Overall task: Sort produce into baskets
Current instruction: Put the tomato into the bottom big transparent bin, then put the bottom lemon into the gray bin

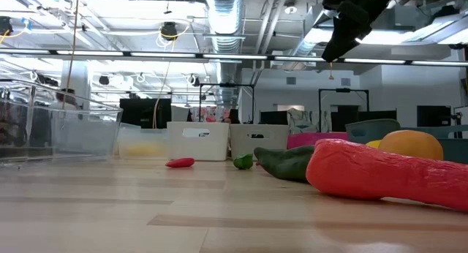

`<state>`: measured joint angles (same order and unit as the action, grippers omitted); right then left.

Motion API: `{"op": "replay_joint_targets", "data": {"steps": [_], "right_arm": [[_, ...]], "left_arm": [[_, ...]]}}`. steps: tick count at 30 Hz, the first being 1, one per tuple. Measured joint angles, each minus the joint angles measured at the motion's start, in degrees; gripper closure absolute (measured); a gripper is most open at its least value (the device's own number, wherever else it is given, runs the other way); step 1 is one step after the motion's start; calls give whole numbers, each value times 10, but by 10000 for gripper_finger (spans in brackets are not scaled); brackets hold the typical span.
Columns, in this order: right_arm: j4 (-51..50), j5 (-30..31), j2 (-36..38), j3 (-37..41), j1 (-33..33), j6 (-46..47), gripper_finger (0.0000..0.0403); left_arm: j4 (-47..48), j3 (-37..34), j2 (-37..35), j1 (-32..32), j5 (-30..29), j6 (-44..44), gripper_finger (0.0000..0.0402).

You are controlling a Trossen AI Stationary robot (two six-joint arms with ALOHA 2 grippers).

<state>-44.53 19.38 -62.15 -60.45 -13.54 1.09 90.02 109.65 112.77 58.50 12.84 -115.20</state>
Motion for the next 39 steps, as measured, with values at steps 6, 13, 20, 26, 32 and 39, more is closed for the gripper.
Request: {"op": "replay_joint_targets", "data": {"steps": [6, 13, 20, 26, 32, 39], "right_arm": [[0, 0, 0, 0, 0, 0, 46], [0, 0, 0, 0, 0, 0, 46], [0, 0, 0, 0, 0, 0, 46], [0, -1, 0, 0, 0, 0, 46], [-1, -65, 0, 0, 0, 0, 46], [-16, -193, 0, 0, 1, 0, 46]], "left_arm": [[0, 0, 0, 0, 0, 1, 56], [0, 0, 0, 0, 0, 0, 52], [0, 0, 0, 0, -18, -17, 52], [0, 1, -28, -4, -90, -30, 52], [0, 1, -85, -21, -231, 15, 52], [0, 1, -125, -64, -450, 194, 52]]}}
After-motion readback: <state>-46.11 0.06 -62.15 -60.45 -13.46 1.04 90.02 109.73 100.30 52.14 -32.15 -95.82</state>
